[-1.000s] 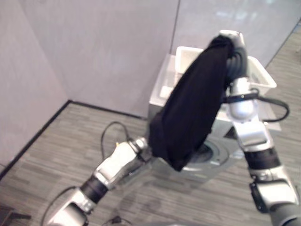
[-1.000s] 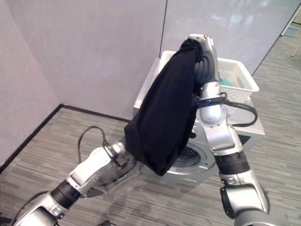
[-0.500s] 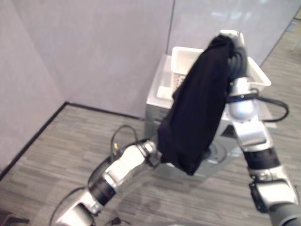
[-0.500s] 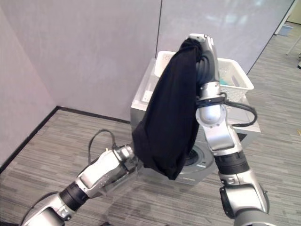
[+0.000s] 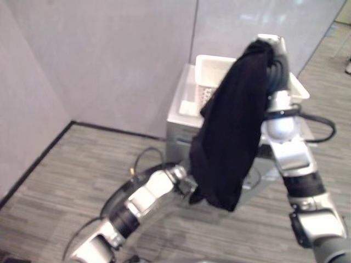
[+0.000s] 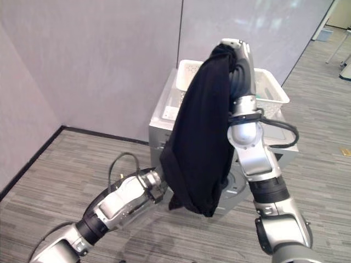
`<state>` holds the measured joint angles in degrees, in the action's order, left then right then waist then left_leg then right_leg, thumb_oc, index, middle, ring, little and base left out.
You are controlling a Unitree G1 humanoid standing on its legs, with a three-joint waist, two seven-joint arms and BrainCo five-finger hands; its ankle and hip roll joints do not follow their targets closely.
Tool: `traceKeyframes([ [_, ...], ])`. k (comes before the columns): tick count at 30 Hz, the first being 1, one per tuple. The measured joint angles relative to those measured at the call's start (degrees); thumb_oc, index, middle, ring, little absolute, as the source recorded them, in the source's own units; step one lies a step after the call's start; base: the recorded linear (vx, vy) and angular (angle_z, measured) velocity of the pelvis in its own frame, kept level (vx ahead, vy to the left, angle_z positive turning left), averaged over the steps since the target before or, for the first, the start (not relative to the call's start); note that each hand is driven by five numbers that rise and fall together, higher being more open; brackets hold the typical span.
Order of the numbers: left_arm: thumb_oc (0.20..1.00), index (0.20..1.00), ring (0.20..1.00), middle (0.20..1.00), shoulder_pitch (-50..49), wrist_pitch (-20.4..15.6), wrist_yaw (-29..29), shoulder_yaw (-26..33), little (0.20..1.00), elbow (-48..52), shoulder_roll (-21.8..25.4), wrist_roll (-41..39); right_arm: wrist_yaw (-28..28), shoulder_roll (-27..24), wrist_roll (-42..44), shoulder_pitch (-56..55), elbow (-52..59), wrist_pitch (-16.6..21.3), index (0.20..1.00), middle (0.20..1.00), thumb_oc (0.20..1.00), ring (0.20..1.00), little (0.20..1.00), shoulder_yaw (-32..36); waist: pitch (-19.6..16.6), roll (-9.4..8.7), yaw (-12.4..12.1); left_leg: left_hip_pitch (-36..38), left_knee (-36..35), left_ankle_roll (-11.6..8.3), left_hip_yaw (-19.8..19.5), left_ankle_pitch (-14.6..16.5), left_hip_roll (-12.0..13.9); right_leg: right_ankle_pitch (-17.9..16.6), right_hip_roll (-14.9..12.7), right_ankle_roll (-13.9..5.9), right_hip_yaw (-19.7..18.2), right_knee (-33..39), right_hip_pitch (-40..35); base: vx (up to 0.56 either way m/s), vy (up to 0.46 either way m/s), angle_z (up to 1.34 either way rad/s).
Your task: Grab the laundry basket,head to the washer,open it,put in the laundry and shut it.
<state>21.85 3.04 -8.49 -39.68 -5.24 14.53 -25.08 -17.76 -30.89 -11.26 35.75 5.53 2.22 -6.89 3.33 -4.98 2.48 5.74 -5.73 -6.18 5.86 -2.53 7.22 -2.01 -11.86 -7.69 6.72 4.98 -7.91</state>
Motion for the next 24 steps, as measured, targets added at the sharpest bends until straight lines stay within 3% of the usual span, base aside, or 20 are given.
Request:
traceKeyframes([
  [13,0.2,0.2,0.2,0.2,0.0,-1.0,3.4,0.6,0.2,0.0,0.3,-1.8,-0.4,2.3,0.0,-2.2,1.5,0.7,0.2,0.2,0.2,0.2,0.2,0.0,-1.6,-1.51,0.3,0.1,0.0,0.04,0.1,0.0,0.0,0.0,0.0,-0.01,-0.2,0.1,0.0,0.0,0.0,0.0],
  [24,0.2,0.2,0.2,0.2,-5.3,-2.4,4.7,6.8,0.2,0.3,1.9,-2.5,4.1,4.4,2.6,-17.2,12.0,2.8,0.2,0.2,0.2,0.2,0.2,2.6,-2.0,-0.83,1.0,0.2,-0.2,0.13,1.3,0.1,0.2,0.0,0.0,-0.1,-1.2,0.4,0.8,0.01,-0.013,-0.04],
])
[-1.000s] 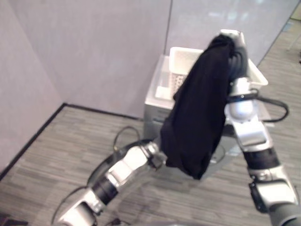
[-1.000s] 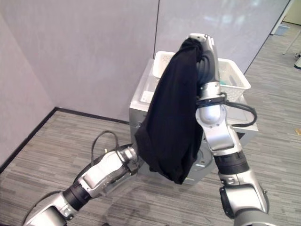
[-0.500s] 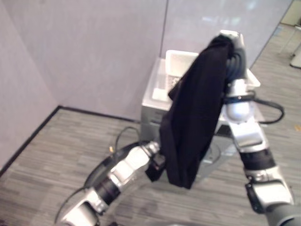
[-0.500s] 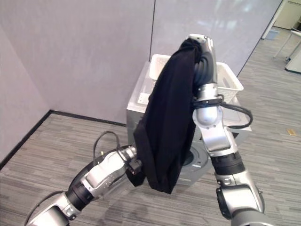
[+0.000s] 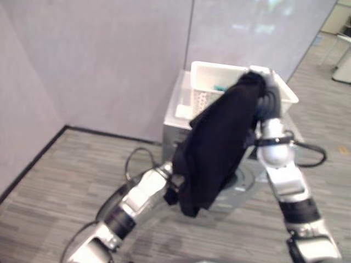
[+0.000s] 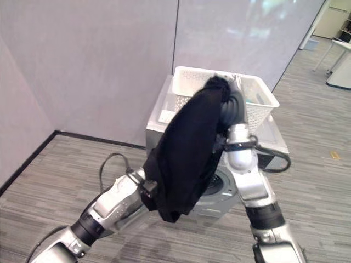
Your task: Grab the laundry basket,head to the washer,open it,put in the laundry and shut it.
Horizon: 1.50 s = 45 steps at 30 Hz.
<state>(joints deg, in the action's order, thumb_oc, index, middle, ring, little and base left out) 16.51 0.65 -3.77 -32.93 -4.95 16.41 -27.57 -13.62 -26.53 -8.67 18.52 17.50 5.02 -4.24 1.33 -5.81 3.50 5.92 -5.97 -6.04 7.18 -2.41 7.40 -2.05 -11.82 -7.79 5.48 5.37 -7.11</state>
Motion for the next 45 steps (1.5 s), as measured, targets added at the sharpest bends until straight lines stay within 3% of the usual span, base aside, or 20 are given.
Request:
traceKeyframes([
  [10,0.2,0.2,0.2,0.2,-10.3,-0.1,-0.5,5.1,0.2,7.6,4.3,-0.1,7.1,0.5,5.5,-18.4,7.0,3.5,0.2,0.2,0.2,0.2,0.2,5.3,0.1,0.53,0.7,-0.6,0.0,0.09,0.9,0.2,0.2,-0.1,0.1,-0.34,-0.9,0.0,1.2,-0.01,-0.034,-0.05],
  [24,0.2,0.2,0.2,0.2,-12.3,-0.1,-1.7,6.3,0.2,10.0,5.6,-0.8,16.6,0.6,10.1,-35.5,6.5,4.0,0.2,0.2,0.2,0.2,0.2,5.4,1.0,1.34,3.3,-0.8,0.0,-0.17,1.7,0.3,0.3,-0.3,0.1,-0.86,-1.5,0.0,1.9,-0.01,-0.03,-0.03],
  [29,0.2,0.2,0.2,0.2,-13.1,-0.2,-2.7,7.7,0.2,11.1,7.7,-0.8,20.6,-0.9,10.7,-44.6,1.1,3.5,0.2,0.2,0.2,0.2,0.2,4.5,2.3,1.27,4.7,0.0,0.0,-0.52,2.7,0.6,0.4,-0.1,0.2,-1.01,-2.5,0.0,2.1,-0.02,-0.015,-0.08],
  [34,0.2,0.2,0.2,0.2,-14.2,-0.2,-3.8,8.8,0.2,11.8,8.5,-0.8,23.6,-1.2,8.6,-47.7,-4.5,3.5,0.2,0.2,0.2,0.2,0.2,3.3,2.8,2.43,6.3,0.2,0.0,-1.02,4.4,1.1,0.7,-0.3,0.5,-1.14,-4.3,0.0,3.1,-0.01,-0.017,-0.22],
  [35,0.2,0.2,0.2,0.2,-14.3,-0.2,-4.2,8.8,0.2,11.8,8.4,-0.8,24.0,-1.2,8.6,-48.2,-5.1,3.6,0.426,0.426,0.426,0.426,0.426,3.3,2.9,2.62,6.7,0.2,0.0,-1.01,4.5,1.1,0.7,-0.3,0.5,-1.18,-4.3,0.0,3.1,-0.01,-0.007,-0.06],
  [36,0.2,0.2,0.2,0.2,-14.3,-0.2,-4.3,8.7,0.2,11.8,8.4,-0.8,24.1,-1.2,8.6,-48.4,-5.5,3.5,0.426,0.426,0.426,0.426,0.426,3.3,3.0,2.83,7.0,0.3,0.0,-1.03,4.6,1.1,0.8,-0.5,0.6,-1.17,-4.3,0.0,3.1,-0.01,-0.014,-0.03],
  [37,0.2,0.2,0.2,0.2,-14.4,-0.2,-4.3,8.7,0.2,11.8,8.3,-0.8,24.3,-1.2,8.6,-48.5,-6.1,3.6,0.752,0.752,0.752,0.752,0.752,3.3,3.0,3.06,7.3,0.3,0.0,-1.05,4.6,1.0,0.8,-0.5,0.6,-1.16,-4.3,0.0,3.1,0.0,0.0,0.0],
  [38,0.2,0.2,0.2,0.2,-14.4,-0.2,-4.3,8.8,0.2,11.8,8.1,-0.8,24.5,-1.2,8.6,-48.3,-9.5,3.9,1.0,1.0,1.0,1.0,1.0,3.3,2.9,3.34,7.3,0.3,0.0,-1.13,4.6,1.0,0.9,-0.5,0.7,-1.16,-4.3,0.0,3.0,0.0,-0.02,0.03],
  [45,0.2,0.2,0.2,0.2,-14.9,-0.4,-3.5,11.1,0.2,10.9,7.3,-0.8,25.0,-0.9,8.6,-48.0,-23.3,1.8,1.0,1.0,1.0,1.0,1.0,1.3,2.9,5.07,6.9,0.3,0.0,-0.85,3.4,1.2,1.1,-0.2,0.9,-1.01,-3.0,0.0,2.2,0.01,-0.039,0.1],
])
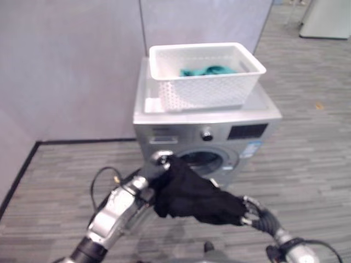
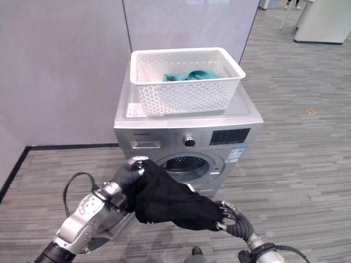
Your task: Grab the laundry basket,head to the washer,open it,put in the laundry and shut it.
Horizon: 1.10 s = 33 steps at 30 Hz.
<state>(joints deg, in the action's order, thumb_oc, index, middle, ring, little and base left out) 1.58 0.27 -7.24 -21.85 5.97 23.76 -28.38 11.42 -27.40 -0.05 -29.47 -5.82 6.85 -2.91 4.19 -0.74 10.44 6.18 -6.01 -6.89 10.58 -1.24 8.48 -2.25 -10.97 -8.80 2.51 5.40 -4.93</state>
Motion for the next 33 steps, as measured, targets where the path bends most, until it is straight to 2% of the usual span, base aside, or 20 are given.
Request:
traceKeyframes([
  [6,0.2,0.2,0.2,0.2,0.0,-0.1,1.0,0.6,0.2,-0.1,-0.5,-0.1,-1.1,0.3,-1.8,2.2,-9.9,-1.1,1.0,1.0,1.0,1.0,1.0,-2.9,0.7,2.22,-0.5,-0.3,0.0,0.01,-0.2,0.0,0.1,0.3,0.0,-0.05,0.3,0.0,0.3,0.0,-0.011,0.01],
  [9,0.2,0.2,0.2,0.2,0.0,-0.1,0.7,-0.6,0.2,-0.1,-1.3,-0.6,-1.7,0.4,-4.0,3.7,-11.3,-1.5,1.0,1.0,1.0,1.0,1.0,-4.9,1.5,4.7,-0.4,-1.2,0.0,0.01,-0.2,0.0,0.0,0.2,-0.1,-0.05,0.2,0.0,1.1,0.0,0.0,0.0],
  [10,0.2,0.2,0.2,0.2,0.1,-0.1,0.6,-1.2,0.2,-0.1,-1.8,-0.7,-2.0,0.3,-4.5,4.1,-11.4,-1.5,1.0,1.0,1.0,1.0,1.0,-5.3,2.2,4.87,-0.2,-1.2,0.0,-0.17,-0.2,-0.1,0.0,0.0,-0.1,-0.05,0.1,0.0,1.1,0.0,0.0,0.0],
  [11,0.2,0.2,0.2,0.2,0.1,0.0,0.5,-2.1,0.2,-0.1,-2.2,-1.0,-2.3,0.3,-4.5,4.4,-11.4,-1.5,1.0,1.0,1.0,1.0,1.0,-5.9,2.1,6.04,-0.1,-1.1,0.2,-0.26,-0.2,-0.3,0.0,0.0,0.0,-0.06,0.1,0.0,1.1,-0.02,-0.008,-0.04],
  [13,0.2,0.2,0.2,0.2,3.0,-0.1,0.3,-5.2,0.2,-0.1,-2.8,-1.2,-3.4,0.4,-4.6,6.6,-13.4,-1.5,1.0,1.0,1.0,1.0,1.0,-7.6,2.9,7.3,-0.2,-2.0,0.3,-0.32,-0.1,-0.3,-0.1,-0.1,-0.1,-0.14,0.0,0.0,2.0,0.0,0.0,0.0],
  [16,0.2,0.2,0.2,0.2,7.2,-0.1,0.1,-6.8,0.2,0.2,-4.4,-1.7,-4.6,0.5,-5.6,7.5,-15.7,-1.2,1.0,1.0,1.0,1.0,1.0,-8.3,5.6,9.13,0.0,-2.1,0.3,-0.36,-0.2,-0.4,0.0,-0.1,-0.1,-0.17,0.0,0.0,2.1,0.0,-0.029,0.0],
  [27,0.2,0.2,0.2,0.2,9.4,-0.2,-0.8,-10.2,0.2,-0.1,-4.8,-2.2,-7.4,2.1,-6.3,11.6,-20.1,-1.2,1.0,1.0,1.0,1.0,1.0,-9.3,7.5,9.85,0.0,-2.2,0.3,-0.37,-0.4,-0.3,0.0,0.1,0.0,-0.11,0.4,0.0,2.0,-0.01,-0.016,0.0],
  [33,0.2,0.2,0.2,0.2,11.1,-0.2,-0.8,-12.4,0.2,-2.2,-7.1,-2.2,-8.1,2.1,-6.5,12.4,-20.1,-1.2,1.0,1.0,1.0,1.0,1.0,-9.8,8.6,11.52,0.0,-3.9,0.3,-0.27,-0.5,-0.7,-0.1,-0.1,-0.1,-0.19,0.5,0.0,3.7,-0.04,-0.024,0.01],
])
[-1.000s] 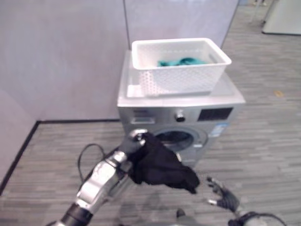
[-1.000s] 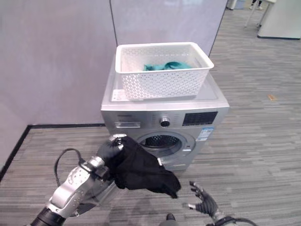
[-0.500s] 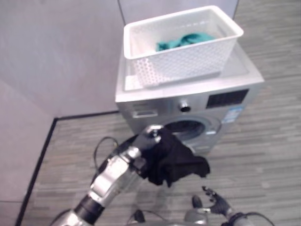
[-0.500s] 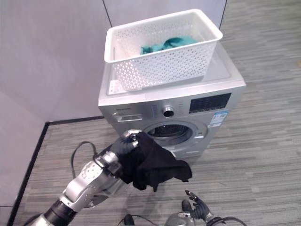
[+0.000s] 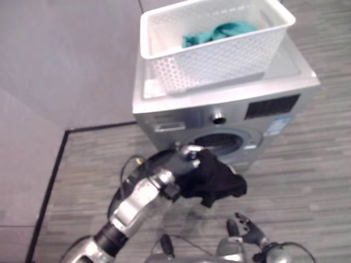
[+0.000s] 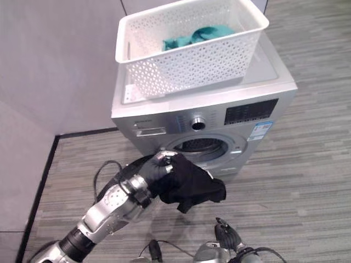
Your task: Grab the laundry basket,head to the washer,open it,put in the laundry and shut it.
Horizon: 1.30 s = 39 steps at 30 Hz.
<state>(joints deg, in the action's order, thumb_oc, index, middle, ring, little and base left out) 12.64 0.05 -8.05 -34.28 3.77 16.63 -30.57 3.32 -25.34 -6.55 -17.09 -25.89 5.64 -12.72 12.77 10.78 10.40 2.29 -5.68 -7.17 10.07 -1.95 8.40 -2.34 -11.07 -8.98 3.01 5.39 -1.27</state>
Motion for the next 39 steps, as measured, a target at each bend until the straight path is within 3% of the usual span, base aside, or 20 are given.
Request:
traceKeyframes([
  [5,0.2,0.2,0.2,0.2,1.8,-0.4,0.3,-0.6,0.2,-1.0,-1.8,0.0,-1.6,-0.8,-0.1,1.6,0.0,0.0,1.0,1.0,1.0,1.0,1.0,-1.1,2.2,0.35,0.1,-3.1,0.6,-0.02,-1.7,-0.9,0.1,-0.2,0.2,0.06,1.7,0.0,1.4,-0.07,-0.077,0.18],
  [7,0.2,0.2,0.2,0.2,3.4,-0.5,0.5,-1.6,0.2,-2.6,-2.6,0.0,-2.1,-0.7,-0.1,2.1,-0.1,0.0,1.0,1.0,1.0,1.0,1.0,-1.1,3.1,0.39,-0.2,-4.4,0.5,0.89,-2.9,-1.9,0.2,-0.3,0.3,0.25,3.0,-0.1,1.8,-0.09,-0.079,0.37],
  [12,0.2,0.2,0.2,0.2,6.0,-0.7,2.3,-2.3,0.2,-4.7,-2.9,0.0,-5.1,0.8,1.1,4.5,-2.8,0.5,1.0,1.0,1.0,1.0,1.0,0.5,4.6,-1.25,-0.2,-8.0,2.0,1.23,-4.4,-3.4,0.2,0.2,0.6,0.22,5.2,0.0,3.2,-0.13,-0.061,0.27],
  [13,0.2,0.2,0.2,0.2,7.6,-0.9,2.8,-2.3,0.2,-4.8,-3.1,0.0,-5.7,0.6,2.3,6.3,-4.3,0.4,1.0,1.0,1.0,1.0,1.0,0.1,5.0,-1.61,-0.2,-9.2,0.7,-1.61,-4.9,-6.9,0.0,0.1,1.2,1.77,6.2,-1.4,4.4,-0.22,-0.085,1.05],
  [14,0.2,0.2,0.2,0.2,11.7,-1.4,3.0,-3.2,0.2,-4.9,-2.0,0.0,-5.7,1.3,2.7,9.0,-5.8,0.5,1.0,1.0,1.0,1.0,1.0,-0.6,5.5,-2.59,2.6,-16.4,-0.6,-8.75,-11.4,-14.6,0.1,6.6,2.0,10.56,7.7,-11.1,13.2,-0.17,-0.077,1.17],
  [15,0.2,0.2,0.2,0.2,16.2,-2.3,2.7,-3.7,0.2,-4.8,1.6,0.0,-5.4,3.8,2.7,13.3,-7.1,0.4,1.0,1.0,1.0,1.0,1.0,-2.1,8.1,-7.65,2.0,-21.3,17.3,-5.77,-11.4,-3.6,-1.1,8.8,-1.4,16.11,5.4,-18.5,18.1,-0.08,-0.041,0.78],
  [16,0.2,0.2,0.2,0.2,16.7,-1.9,3.0,-3.7,0.2,-7.0,2.4,0.0,-5.4,4.0,2.7,12.6,-5.0,0.8,1.0,1.0,1.0,1.0,1.0,-1.5,8.5,-10.08,1.4,-22.7,38.7,2.8,-6.2,5.1,0.2,5.2,-1.2,11.78,5.5,-16.4,17.0,-0.12,-0.002,0.07],
  [17,0.2,0.2,0.2,0.2,16.1,-1.7,3.0,-3.7,0.2,-7.8,2.4,0.0,-5.4,3.1,2.8,10.8,-1.9,1.0,1.0,1.0,1.0,1.0,1.0,-1.0,8.5,-9.93,2.4,-20.2,45.3,0.62,-4.9,6.9,0.6,4.4,-1.2,10.45,6.3,-14.5,15.0,-0.06,0.01,-0.11],
  [18,0.2,0.2,0.2,0.2,14.7,-1.6,2.9,-3.6,0.2,-8.8,2.3,0.0,-5.5,2.0,2.9,8.8,0.0,1.2,1.0,1.0,1.0,1.0,1.0,-0.4,7.9,-8.95,3.2,-15.2,43.7,-0.43,-4.0,4.3,0.2,3.6,-1.1,9.48,7.0,-14.4,14.1,-0.13,0.122,0.23],
  [20,0.2,0.2,0.2,0.2,13.3,-1.6,2.6,-3.4,0.2,-9.3,-0.1,0.0,-5.7,0.3,3.2,4.8,-0.3,0.8,1.0,1.0,1.0,1.0,1.0,1.4,7.5,-7.1,4.9,-4.4,26.1,-1.11,-2.9,4.5,-1.0,3.2,-2.9,9.25,10.7,-20.5,15.7,-0.18,0.195,0.68],
  [21,0.2,0.2,0.2,0.2,12.0,-2.0,2.7,-3.3,0.2,-9.1,-1.8,0.0,-5.8,-0.7,4.3,3.1,-0.4,1.0,1.0,1.0,1.0,1.0,1.0,2.3,5.9,-4.18,5.6,-4.4,23.3,1.23,-2.2,5.7,-0.4,2.3,-2.7,10.49,11.5,-25.0,19.7,-0.17,0.102,0.74],
  [22,0.2,0.2,0.2,0.2,9.0,-2.4,2.7,-3.3,0.2,-7.5,-1.9,0.0,-5.7,-2.1,4.3,3.0,-0.8,0.8,1.0,1.0,1.0,1.0,1.0,3.1,3.1,-0.11,5.2,-4.9,19.3,2.63,1.0,9.6,2.5,5.2,0.8,9.2,10.8,-23.5,24.4,-0.15,0.077,0.33],
  [23,0.2,0.2,0.2,0.2,8.1,-2.5,2.3,-3.9,0.2,-6.9,0.0,0.0,-5.6,-0.9,4.3,3.8,-2.4,0.4,1.0,1.0,1.0,1.0,1.0,2.8,0.5,-0.23,5.3,-3.1,14.2,0.65,2.4,11.5,2.5,0.0,2.8,12.31,9.5,-15.8,23.8,-0.01,0.093,0.04],
  [24,0.2,0.2,0.2,0.2,8.6,-2.2,2.2,-3.9,0.2,-7.9,0.3,0.0,-5.6,-0.5,4.3,5.0,-3.0,0.3,1.0,1.0,1.0,1.0,1.0,2.1,0.5,0.28,4.8,-1.6,11.0,-1.07,2.3,12.5,2.5,-0.5,2.3,6.91,10.3,-14.4,23.3,-0.08,0.108,-0.01],
  [25,0.2,0.2,0.2,0.2,9.0,-2.1,2.4,-3.8,0.2,-9.0,0.1,0.0,-5.6,0.0,4.3,6.3,-3.1,0.2,1.0,1.0,1.0,1.0,1.0,1.2,0.6,0.47,4.7,-1.5,9.3,-1.53,2.0,12.3,2.4,-1.2,2.1,7.74,10.4,-14.1,23.8,-0.1,0.141,0.03],
  [29,0.2,0.2,0.2,0.2,9.7,-2.0,3.1,-3.1,0.2,-10.3,-0.9,0.1,-5.5,0.6,4.2,8.9,-2.7,0.5,1.0,1.0,1.0,1.0,1.0,-2.0,-0.3,1.55,4.4,0.2,3.4,-1.34,1.7,11.3,-0.4,-1.4,-0.1,7.83,10.4,-19.5,28.3,-0.1,0.086,-0.05],
  [31,0.2,0.2,0.2,0.2,9.8,-2.0,3.2,-3.1,0.2,-10.3,-1.0,0.2,-5.5,0.8,4.0,9.1,-2.9,0.3,1.0,1.0,1.0,1.0,1.0,-2.7,-0.8,1.58,4.2,-0.5,2.4,-1.26,2.2,11.4,-1.0,-4.1,-0.2,6.11,10.8,-14.9,27.6,-0.07,0.04,-0.16],
  [39,0.2,0.2,0.2,0.2,9.7,-2.0,3.2,-2.8,0.2,-11.4,-2.3,1.3,-5.5,0.5,3.6,9.2,-4.1,0.1,1.0,1.0,1.0,1.0,1.0,-3.2,-0.7,1.37,3.4,-0.2,2.2,-1.18,2.8,11.4,-1.3,-5.4,0.6,5.31,10.8,-13.2,27.2,0.01,0.021,-0.05],
])
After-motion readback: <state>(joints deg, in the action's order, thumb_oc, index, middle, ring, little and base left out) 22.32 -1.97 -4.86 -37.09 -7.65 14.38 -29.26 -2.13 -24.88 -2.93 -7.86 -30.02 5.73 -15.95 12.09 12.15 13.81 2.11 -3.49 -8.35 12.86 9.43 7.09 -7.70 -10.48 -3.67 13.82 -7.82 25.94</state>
